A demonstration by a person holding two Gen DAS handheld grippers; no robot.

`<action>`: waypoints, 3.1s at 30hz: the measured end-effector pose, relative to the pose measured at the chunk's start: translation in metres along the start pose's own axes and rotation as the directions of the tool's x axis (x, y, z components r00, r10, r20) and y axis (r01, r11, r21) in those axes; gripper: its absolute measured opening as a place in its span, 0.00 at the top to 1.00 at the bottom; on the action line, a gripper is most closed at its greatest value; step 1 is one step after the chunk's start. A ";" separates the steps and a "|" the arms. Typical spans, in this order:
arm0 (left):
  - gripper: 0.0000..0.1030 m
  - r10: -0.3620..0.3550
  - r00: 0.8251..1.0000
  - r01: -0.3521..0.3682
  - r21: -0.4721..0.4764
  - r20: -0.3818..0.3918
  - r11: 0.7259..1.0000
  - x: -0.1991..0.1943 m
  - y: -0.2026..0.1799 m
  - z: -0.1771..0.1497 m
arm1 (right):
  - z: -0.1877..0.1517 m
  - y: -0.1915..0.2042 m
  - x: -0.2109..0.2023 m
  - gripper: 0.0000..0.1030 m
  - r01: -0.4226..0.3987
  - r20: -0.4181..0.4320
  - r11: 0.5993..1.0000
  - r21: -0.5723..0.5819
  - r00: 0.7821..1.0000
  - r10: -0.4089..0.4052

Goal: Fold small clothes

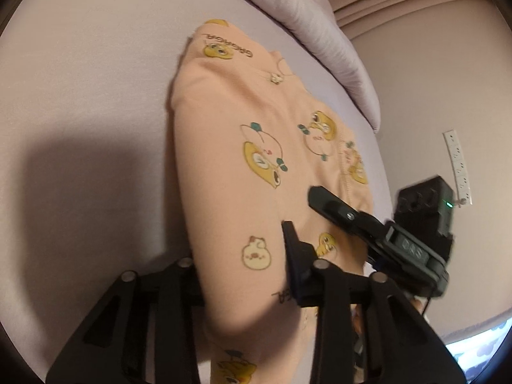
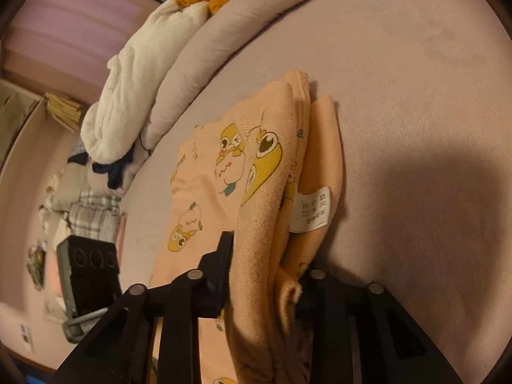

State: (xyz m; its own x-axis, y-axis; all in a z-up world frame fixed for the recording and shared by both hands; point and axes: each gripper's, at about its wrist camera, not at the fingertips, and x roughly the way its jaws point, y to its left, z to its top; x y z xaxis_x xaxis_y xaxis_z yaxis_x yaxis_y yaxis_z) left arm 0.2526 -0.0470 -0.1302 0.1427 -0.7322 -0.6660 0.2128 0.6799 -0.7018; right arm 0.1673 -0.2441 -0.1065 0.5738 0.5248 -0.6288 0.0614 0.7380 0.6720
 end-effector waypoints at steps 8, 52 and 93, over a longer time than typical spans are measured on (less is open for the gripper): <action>0.74 0.120 0.992 -0.125 0.160 0.042 0.979 -0.016 -0.036 -0.028 | -0.025 0.040 -0.026 0.75 0.079 0.061 0.981 -0.174 0.996 -0.070; 0.72 0.198 0.940 -0.275 0.273 0.279 0.922 -0.172 -0.084 -0.206 | -0.165 0.149 -0.123 0.75 0.019 0.146 0.891 -0.454 0.988 0.053; 0.72 0.245 0.897 -0.340 0.221 0.368 0.914 -0.211 -0.071 -0.243 | -0.182 0.183 -0.113 0.75 -0.016 0.084 0.822 -0.569 0.993 0.077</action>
State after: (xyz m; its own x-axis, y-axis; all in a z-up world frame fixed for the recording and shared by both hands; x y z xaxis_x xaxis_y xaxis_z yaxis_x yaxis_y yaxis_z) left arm -0.0279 0.0693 -0.0011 0.5357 -0.5058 -0.6762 0.3593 0.8612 -0.3596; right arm -0.0354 -0.0907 0.0165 0.6431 0.5430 -0.5400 -0.4238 0.8396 0.3397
